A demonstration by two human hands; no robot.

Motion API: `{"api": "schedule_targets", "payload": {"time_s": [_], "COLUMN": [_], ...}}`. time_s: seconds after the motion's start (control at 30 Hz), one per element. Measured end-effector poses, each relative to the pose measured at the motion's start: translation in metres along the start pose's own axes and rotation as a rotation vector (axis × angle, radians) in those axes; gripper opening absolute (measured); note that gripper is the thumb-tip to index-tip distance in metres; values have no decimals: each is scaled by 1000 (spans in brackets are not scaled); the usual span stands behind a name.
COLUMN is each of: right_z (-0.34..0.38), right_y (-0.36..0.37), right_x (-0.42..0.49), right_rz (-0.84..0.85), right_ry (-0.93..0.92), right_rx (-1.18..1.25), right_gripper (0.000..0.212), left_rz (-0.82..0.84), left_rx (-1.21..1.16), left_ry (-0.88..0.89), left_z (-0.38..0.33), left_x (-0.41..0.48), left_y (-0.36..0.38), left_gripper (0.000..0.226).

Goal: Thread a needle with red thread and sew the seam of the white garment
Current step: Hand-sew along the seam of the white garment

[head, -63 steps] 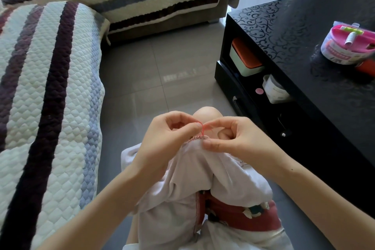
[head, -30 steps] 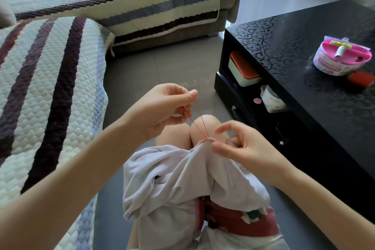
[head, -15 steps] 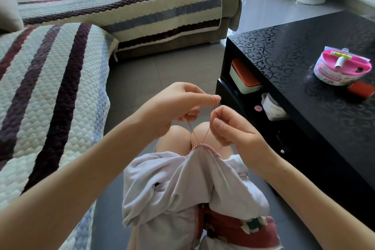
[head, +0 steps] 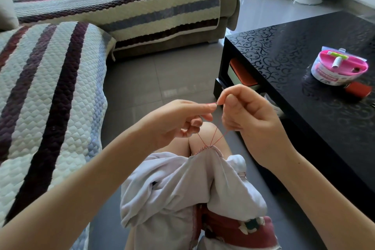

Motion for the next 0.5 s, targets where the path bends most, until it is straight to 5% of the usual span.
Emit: {"api": "schedule_targets", "payload": {"time_s": [0.2,0.37,0.5], "right_z": [9,14,18], "right_y": [-18,-36,-53], "right_x": [3,5,10], "right_rz": [-123,-188,-281], "right_ry": [4,10,20], "right_rx": [171,-113,-199], "right_gripper": [17,16,16], "left_rz": [117,90,-45], "left_rx": [163,135,55], "left_ry": [32,161,142], "left_z": [38,51,54], "left_x": [-6,-10,-13], "left_y": [19,25,20], "left_gripper": [35,37,14]}}
Point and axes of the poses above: each hand's wrist, its own x-axis towards the middle knuckle, its own y-axis out of the palm, z = x × y, the point moved 5 cm from there along x, towards the middle knuckle, and after that the axes turned 4 degrees about z, right-handed, at the moved point
